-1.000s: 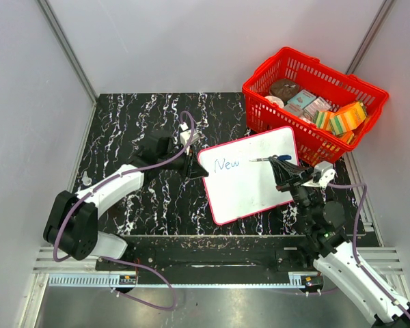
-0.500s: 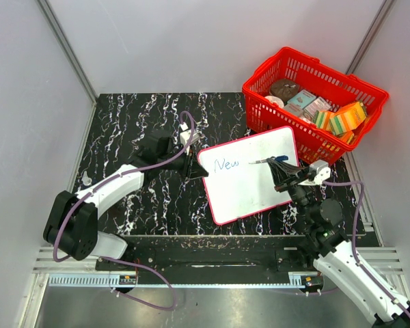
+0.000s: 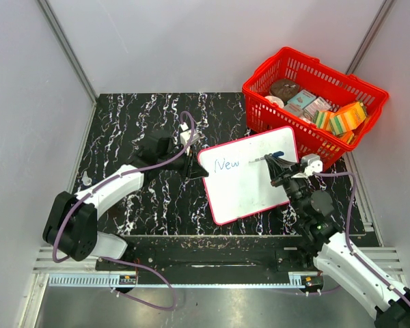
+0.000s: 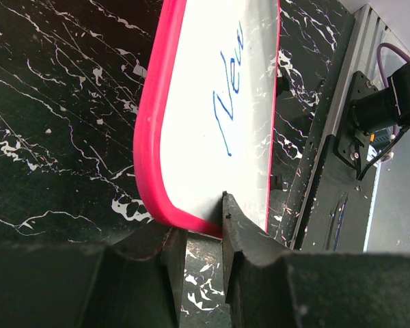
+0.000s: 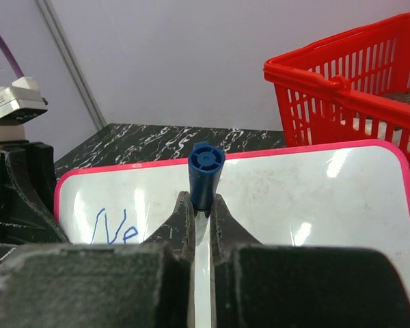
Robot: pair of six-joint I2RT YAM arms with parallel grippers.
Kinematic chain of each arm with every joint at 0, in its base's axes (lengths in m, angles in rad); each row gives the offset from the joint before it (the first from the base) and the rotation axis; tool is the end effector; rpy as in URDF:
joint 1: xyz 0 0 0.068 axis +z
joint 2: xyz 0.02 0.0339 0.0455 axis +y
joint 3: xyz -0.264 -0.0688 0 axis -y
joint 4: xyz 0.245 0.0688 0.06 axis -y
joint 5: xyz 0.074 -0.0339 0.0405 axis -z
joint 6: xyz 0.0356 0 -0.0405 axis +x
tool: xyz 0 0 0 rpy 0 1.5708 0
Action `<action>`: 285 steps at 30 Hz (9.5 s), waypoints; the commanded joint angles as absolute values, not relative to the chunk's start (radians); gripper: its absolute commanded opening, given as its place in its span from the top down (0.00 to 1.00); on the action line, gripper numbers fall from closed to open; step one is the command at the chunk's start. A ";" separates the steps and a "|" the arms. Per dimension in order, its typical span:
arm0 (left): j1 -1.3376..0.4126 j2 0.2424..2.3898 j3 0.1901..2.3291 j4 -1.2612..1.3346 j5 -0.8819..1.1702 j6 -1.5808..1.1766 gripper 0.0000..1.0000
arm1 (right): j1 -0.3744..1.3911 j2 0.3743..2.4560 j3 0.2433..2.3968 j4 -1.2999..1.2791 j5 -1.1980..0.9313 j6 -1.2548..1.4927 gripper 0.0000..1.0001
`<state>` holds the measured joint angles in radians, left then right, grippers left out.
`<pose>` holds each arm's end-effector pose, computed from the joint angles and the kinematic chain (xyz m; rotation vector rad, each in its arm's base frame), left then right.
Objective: Write a sentence on the whiteboard
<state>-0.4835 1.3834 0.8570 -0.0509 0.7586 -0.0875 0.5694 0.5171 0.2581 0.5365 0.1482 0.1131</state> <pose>0.2511 -0.1595 0.2472 0.8714 2.0004 -1.1413 0.1273 0.0752 0.2692 -0.1703 1.3009 0.4875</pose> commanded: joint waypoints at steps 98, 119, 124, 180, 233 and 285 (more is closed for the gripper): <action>-0.512 1.394 0.799 -0.112 0.591 0.106 1.00 | 0.566 0.663 0.261 0.765 0.298 0.097 1.00; -0.515 1.396 0.801 -0.117 0.583 0.107 1.00 | 0.565 0.681 0.258 0.756 0.259 0.123 1.00; -0.515 1.393 0.801 -0.117 0.580 0.109 1.00 | 0.566 0.673 0.258 0.727 0.222 0.144 1.00; -0.523 1.402 0.801 -0.124 0.563 0.114 1.00 | 0.566 0.658 0.319 0.781 0.318 0.055 1.00; -0.532 1.413 0.798 -0.130 0.549 0.118 1.00 | 0.566 0.759 0.328 0.882 0.360 0.032 1.00; -0.535 1.416 0.804 -0.140 0.532 0.127 1.00 | 0.566 0.710 0.222 1.056 0.319 0.015 1.00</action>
<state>-0.5095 1.3762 0.8417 -0.0315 0.6994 -0.0868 0.5690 0.6373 0.2379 0.8703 0.3305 0.0463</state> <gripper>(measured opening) 0.279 0.057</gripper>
